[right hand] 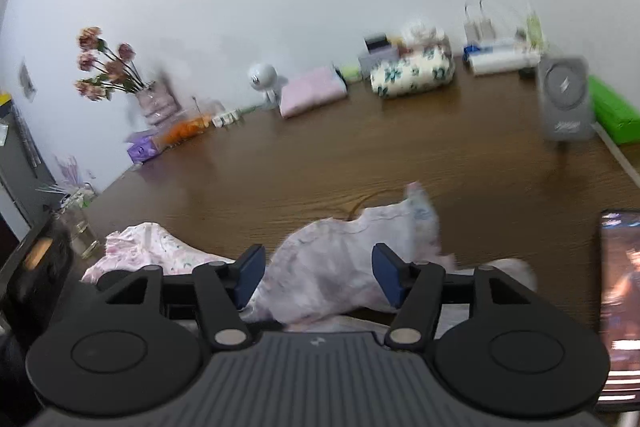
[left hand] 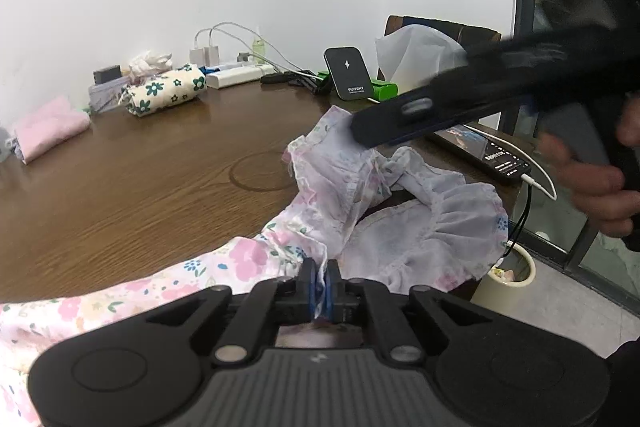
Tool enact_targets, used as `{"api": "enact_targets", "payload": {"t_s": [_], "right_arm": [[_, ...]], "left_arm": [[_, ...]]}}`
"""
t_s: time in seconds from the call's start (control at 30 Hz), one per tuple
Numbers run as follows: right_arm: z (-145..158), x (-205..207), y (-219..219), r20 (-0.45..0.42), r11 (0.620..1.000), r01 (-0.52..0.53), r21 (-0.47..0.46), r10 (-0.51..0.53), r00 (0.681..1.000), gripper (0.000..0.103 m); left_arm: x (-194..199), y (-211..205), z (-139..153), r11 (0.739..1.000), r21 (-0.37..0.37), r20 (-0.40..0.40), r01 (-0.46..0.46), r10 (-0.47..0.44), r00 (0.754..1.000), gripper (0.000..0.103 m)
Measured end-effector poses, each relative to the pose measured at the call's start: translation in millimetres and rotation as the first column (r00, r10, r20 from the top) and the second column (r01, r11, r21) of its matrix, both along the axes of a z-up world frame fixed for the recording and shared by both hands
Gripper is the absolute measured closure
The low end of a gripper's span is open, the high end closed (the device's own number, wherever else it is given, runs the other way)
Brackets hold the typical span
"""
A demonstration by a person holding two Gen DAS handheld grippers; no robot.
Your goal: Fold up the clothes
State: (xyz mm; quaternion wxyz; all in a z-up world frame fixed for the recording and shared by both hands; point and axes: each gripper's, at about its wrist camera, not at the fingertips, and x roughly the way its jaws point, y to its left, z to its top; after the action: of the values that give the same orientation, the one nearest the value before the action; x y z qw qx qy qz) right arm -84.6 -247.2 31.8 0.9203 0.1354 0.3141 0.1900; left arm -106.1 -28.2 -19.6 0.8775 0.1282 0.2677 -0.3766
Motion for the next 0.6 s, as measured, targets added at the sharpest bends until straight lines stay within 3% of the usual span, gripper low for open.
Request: {"api": "enact_targets", "payload": {"t_s": [0.1, 0.17, 0.2, 0.3, 0.47, 0.53, 0.57, 0.6], "right_arm": [[-16.6, 32.9, 18.0, -0.097, 0.997, 0.069, -0.044, -0.073, 0.993, 0.049], [-25.5, 44.2, 20.5, -0.129, 0.994, 0.105, -0.033, -0.108, 0.986, 0.101], [-28.0, 45.1, 19.6, -0.129, 0.992, 0.122, -0.023, -0.124, 0.984, 0.100], [-17.9, 13.8, 8.3, 0.002, 0.983, 0.180, -0.035, -0.180, 0.984, 0.102], [-31.9, -51.2, -7.4, 0.123, 0.981, 0.173, -0.082, -0.163, 0.979, 0.102], [-37.8, -56.2, -6.0, 0.133, 0.980, 0.160, -0.120, -0.144, 0.981, 0.101], [-39.1, -56.5, -5.1, 0.137, 0.978, 0.155, -0.139, -0.136, 0.981, 0.100], [-40.3, -56.4, -4.5, 0.139, 0.977, 0.149, -0.155, -0.128, 0.982, 0.100]], "left_arm": [[-3.8, -0.6, -3.2, 1.000, 0.010, 0.038, 0.012, -0.012, 0.999, 0.098], [-1.8, -1.1, -3.8, 1.000, 0.003, 0.040, 0.008, -0.008, 0.999, 0.098], [0.1, -0.9, -3.8, 1.000, -0.004, 0.033, 0.005, -0.005, 0.999, 0.098], [5.2, 0.9, -4.0, 1.000, -0.030, 0.008, -0.006, 0.006, 1.000, 0.097], [12.4, 2.2, -1.1, 0.999, -0.048, -0.032, -0.013, 0.011, 0.999, 0.096], [12.1, 7.4, 5.0, 0.997, -0.074, -0.040, 0.000, -0.003, 0.999, 0.074], [7.6, 10.8, 9.6, 0.996, -0.083, -0.019, 0.031, -0.033, 0.999, 0.067], [1.7, 14.3, 14.7, 0.994, -0.089, 0.011, 0.070, -0.070, 0.998, 0.052]]}}
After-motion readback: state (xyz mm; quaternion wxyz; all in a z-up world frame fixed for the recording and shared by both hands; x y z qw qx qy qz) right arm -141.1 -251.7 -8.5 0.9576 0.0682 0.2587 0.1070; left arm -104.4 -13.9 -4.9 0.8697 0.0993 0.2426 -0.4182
